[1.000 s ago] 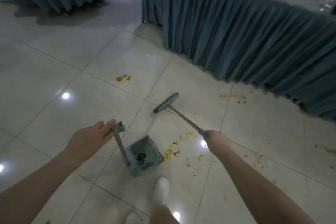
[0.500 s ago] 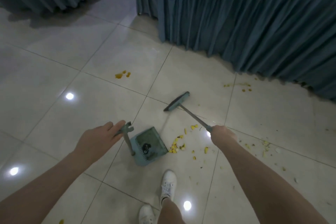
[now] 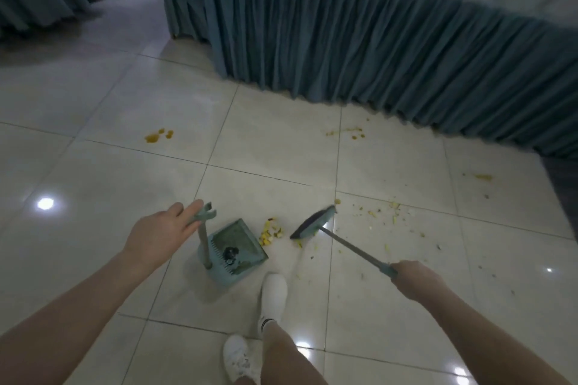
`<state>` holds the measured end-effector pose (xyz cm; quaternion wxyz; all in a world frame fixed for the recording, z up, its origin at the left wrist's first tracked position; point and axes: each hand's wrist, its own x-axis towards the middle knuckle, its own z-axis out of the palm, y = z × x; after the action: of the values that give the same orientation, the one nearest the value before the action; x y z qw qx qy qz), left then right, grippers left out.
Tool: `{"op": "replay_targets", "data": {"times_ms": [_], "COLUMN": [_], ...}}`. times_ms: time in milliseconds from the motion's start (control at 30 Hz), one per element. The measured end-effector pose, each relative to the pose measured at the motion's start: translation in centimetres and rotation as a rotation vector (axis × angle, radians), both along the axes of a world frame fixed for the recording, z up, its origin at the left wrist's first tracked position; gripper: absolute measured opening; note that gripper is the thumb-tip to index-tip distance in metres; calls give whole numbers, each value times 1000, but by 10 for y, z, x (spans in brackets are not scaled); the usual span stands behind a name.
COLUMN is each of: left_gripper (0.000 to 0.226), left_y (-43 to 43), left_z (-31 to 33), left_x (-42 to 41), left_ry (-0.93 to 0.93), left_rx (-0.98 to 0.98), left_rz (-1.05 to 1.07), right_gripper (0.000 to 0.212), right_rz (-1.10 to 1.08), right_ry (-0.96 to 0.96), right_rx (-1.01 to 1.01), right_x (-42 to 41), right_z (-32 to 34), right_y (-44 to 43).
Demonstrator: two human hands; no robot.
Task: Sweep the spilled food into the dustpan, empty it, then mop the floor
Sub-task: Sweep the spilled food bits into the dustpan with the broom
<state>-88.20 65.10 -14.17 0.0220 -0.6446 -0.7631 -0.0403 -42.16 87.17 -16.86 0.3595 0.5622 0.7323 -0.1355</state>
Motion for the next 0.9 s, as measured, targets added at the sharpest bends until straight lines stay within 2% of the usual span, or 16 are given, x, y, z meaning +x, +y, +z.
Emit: {"op": "replay_targets", "data": {"times_ms": [200,400,600,700,800,900], "left_gripper": [37,54,45,45,63,66], "left_y": [-33,-77,-105,-116,-127,-136], "left_z": [3,10,13,16,16,14], "left_x": [19,52,114,147,171,190], "left_ry": [1,48,-4,-4,-24,-43], "left_rx": [-40,-122,-194,-208,-172,-170], "left_rz": [75,167,401,481,481,533], "right_gripper": [25,29,24,30,40,53], "right_rz": [91,210,378,533,695,779], "right_ry": [53,169,242,204,180,172], "right_rx": [78,66,-41,-62,-16,1], "right_x": [14,-32,-81,-89,-76,-48], "right_z": [30,26,-2,-15,-23,-23], "right_y": [17,23,14,6,2,13]}}
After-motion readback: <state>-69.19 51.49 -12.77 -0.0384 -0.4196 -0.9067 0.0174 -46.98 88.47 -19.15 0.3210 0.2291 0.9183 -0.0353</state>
